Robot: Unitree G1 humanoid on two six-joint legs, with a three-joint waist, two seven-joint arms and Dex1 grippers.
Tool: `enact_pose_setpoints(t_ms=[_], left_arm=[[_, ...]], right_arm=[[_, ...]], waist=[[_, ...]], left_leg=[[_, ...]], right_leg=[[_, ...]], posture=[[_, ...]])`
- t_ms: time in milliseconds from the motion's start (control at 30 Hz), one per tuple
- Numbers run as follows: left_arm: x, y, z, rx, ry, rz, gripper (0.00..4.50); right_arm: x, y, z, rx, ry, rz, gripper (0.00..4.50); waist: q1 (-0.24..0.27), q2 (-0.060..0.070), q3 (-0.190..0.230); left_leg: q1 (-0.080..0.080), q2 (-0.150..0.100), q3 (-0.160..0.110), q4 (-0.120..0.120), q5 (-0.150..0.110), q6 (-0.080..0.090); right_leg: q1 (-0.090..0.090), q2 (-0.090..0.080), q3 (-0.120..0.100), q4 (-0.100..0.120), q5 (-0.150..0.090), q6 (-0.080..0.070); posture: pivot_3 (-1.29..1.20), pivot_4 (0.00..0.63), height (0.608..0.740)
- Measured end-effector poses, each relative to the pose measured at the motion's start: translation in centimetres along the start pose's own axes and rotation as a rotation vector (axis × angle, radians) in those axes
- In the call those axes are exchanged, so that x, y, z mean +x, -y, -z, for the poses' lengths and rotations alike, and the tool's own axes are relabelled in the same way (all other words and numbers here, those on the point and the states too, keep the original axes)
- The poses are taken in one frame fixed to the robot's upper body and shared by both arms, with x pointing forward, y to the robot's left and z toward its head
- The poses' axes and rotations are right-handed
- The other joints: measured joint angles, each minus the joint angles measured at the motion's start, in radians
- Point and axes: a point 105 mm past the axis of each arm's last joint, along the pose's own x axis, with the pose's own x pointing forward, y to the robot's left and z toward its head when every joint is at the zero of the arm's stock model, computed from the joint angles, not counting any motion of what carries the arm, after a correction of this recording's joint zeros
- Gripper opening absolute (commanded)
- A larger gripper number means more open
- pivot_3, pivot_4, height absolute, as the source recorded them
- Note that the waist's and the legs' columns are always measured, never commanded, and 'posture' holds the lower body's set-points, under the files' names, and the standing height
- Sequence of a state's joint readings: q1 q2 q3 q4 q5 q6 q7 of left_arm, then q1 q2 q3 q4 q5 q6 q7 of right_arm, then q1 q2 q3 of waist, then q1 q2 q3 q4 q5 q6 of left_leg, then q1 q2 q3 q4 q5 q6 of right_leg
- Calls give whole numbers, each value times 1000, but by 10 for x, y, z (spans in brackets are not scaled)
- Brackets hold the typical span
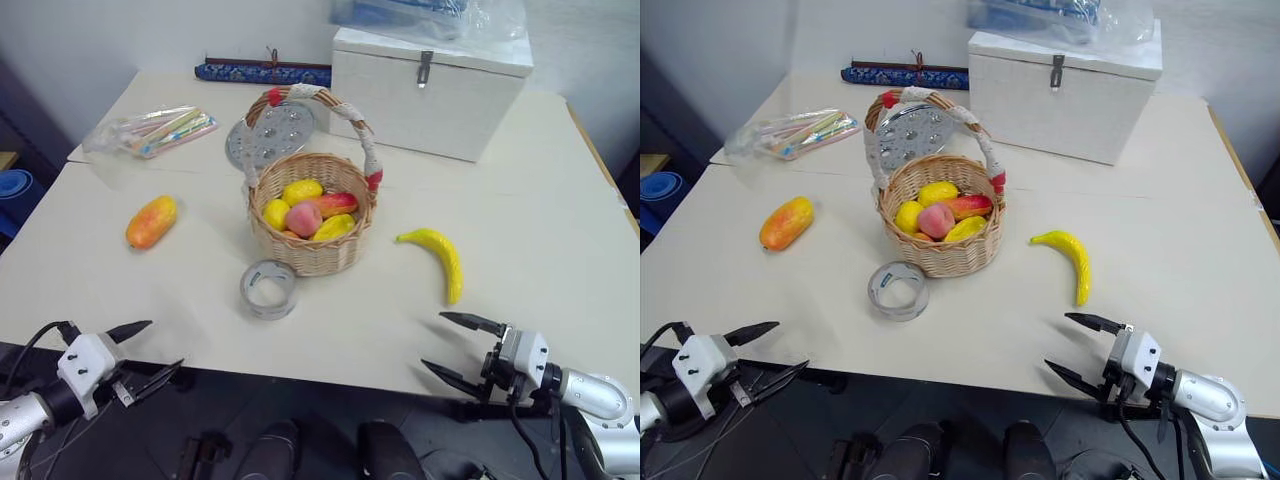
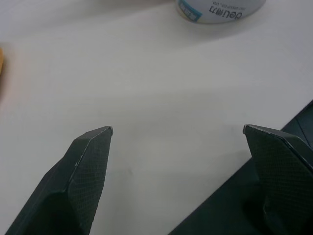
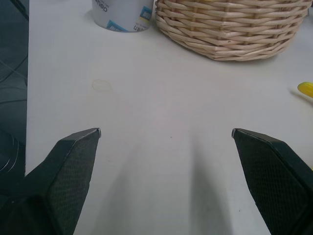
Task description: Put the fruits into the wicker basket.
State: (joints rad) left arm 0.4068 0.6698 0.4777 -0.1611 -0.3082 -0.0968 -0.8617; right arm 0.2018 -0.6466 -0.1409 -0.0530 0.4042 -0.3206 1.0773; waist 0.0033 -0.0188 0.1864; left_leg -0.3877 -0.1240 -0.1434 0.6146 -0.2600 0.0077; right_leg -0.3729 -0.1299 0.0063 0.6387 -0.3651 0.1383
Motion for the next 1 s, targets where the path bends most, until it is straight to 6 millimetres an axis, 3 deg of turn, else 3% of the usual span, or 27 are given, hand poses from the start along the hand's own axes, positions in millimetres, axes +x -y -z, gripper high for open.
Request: enact_pose_setpoints(t_ms=[400, 567, 667, 800, 1000], left_arm=[[5, 1, -8, -77, 14, 92, 4500], [5, -3, -13, -153, -38, 188, 4500], [13, -12, -39, -74, -42, 263, 4500], [37, -14, -83, 65, -5, 364, 4500], [72, 18, -105, 214, -28, 579, 4500]], right_arm=[[5, -9, 3, 67, 12, 9, 4462], [12, -14, -9, 84, 130, 20, 4462], [18, -21, -32, 111, 236, -56, 4462], [29, -15, -64, 64, 373, -51, 4462], [36, -12, -77, 37, 412, -59, 4462]], waist=[[-1, 0, 0], [-4, 0, 0], [-1, 0, 0], [1, 0, 0], [-7, 0, 0]], left_leg=[[0, 0, 0, 0, 0, 0], [0, 2, 0, 0, 0, -1], [1, 2, -1, 0, 0, -1], [1, 2, -1, 0, 0, -2], [1, 3, 1, 0, -1, -3]], right_leg=[[0, 0, 0, 1, 0, 0], [0, 1, 0, 2, 0, 0], [0, 1, 0, 2, 0, -1], [-1, 1, 1, 3, 0, -1], [-3, 4, 1, 3, 0, -1]], posture=[[0, 150, 740], [0, 150, 740], [0, 150, 740], [0, 150, 740], [0, 150, 740]])
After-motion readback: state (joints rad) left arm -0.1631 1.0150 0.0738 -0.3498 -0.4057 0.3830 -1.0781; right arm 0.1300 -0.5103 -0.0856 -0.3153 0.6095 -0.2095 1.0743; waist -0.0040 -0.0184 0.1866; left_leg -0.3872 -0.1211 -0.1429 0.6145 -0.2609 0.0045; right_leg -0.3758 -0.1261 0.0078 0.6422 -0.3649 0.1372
